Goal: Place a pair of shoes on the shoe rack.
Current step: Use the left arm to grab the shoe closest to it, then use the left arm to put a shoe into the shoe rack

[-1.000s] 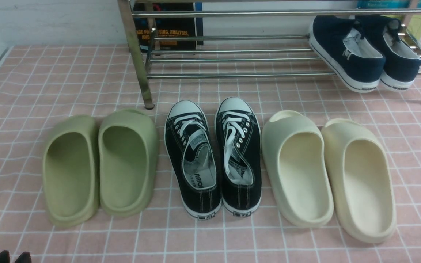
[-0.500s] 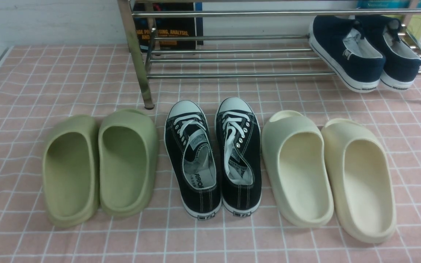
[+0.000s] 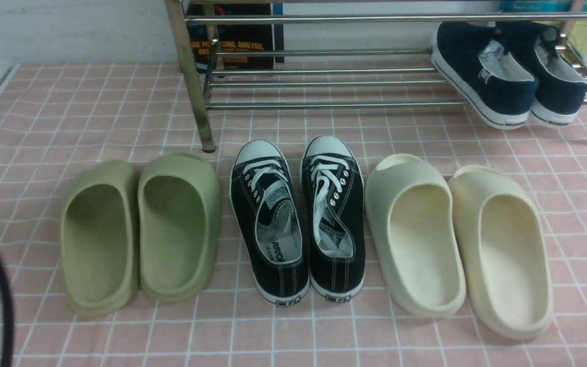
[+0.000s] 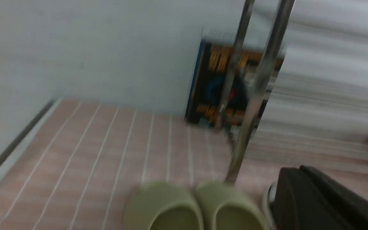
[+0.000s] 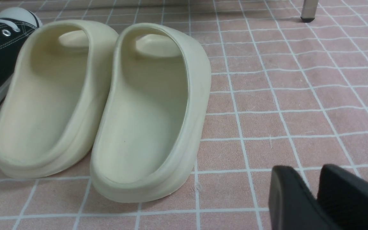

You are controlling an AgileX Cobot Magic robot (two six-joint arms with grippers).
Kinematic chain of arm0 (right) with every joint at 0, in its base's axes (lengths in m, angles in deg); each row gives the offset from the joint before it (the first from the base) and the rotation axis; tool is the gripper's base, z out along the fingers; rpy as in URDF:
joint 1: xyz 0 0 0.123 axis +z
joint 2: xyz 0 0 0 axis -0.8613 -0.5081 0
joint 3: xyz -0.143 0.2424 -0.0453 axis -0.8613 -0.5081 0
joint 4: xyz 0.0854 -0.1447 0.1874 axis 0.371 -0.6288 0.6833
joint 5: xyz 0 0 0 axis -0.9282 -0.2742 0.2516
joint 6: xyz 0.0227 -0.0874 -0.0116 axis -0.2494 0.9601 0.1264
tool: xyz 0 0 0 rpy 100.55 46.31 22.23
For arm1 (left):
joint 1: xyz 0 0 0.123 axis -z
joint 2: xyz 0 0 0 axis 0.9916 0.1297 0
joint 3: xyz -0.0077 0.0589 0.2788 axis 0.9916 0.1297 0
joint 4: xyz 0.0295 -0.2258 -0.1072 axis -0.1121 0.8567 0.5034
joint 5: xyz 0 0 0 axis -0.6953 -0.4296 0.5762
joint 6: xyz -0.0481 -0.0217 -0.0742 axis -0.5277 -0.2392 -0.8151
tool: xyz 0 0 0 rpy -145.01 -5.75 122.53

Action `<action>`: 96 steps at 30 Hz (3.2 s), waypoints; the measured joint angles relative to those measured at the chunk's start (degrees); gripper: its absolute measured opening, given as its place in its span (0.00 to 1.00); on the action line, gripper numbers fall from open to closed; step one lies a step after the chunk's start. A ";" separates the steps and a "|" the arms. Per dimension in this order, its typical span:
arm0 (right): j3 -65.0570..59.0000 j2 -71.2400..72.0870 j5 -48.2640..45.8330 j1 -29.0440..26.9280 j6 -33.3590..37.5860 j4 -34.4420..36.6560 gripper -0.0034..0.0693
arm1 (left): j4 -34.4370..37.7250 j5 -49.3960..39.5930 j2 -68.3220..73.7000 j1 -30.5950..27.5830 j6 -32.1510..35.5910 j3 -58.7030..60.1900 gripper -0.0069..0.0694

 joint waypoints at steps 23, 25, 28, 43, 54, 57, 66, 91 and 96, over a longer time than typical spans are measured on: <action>0.00 0.00 0.00 0.00 0.00 0.00 0.32 | -5.89 -20.02 59.95 29.35 -11.04 -29.54 0.12; 0.00 0.00 -0.01 0.00 0.00 0.00 0.32 | -10.47 -19.23 60.36 31.02 -15.58 -29.54 0.15; 0.00 0.00 -0.01 0.00 0.00 0.00 0.33 | -12.86 -17.61 60.58 32.61 -19.03 -29.54 0.26; 0.00 0.00 -0.01 0.00 0.00 0.00 0.36 | -16.95 -7.50 73.78 32.67 -30.09 -29.83 0.51; 0.00 0.00 -0.01 0.00 0.00 0.00 0.37 | -30.75 -11.43 70.17 32.61 -43.21 -31.42 0.11; 0.00 0.00 -0.01 0.00 0.00 0.00 0.37 | -33.35 -11.20 69.53 32.61 -44.32 -34.80 0.11; 0.00 0.00 -0.01 0.00 0.00 0.00 0.37 | -35.99 -11.59 77.65 31.06 -44.83 -50.61 0.11; 0.00 0.00 -0.01 0.00 0.00 0.00 0.37 | -26.27 -13.15 99.49 22.36 -35.13 -81.54 0.17; 0.00 0.00 -0.01 0.00 0.00 0.00 0.37 | -26.05 -12.26 99.49 22.36 -35.08 -81.54 0.39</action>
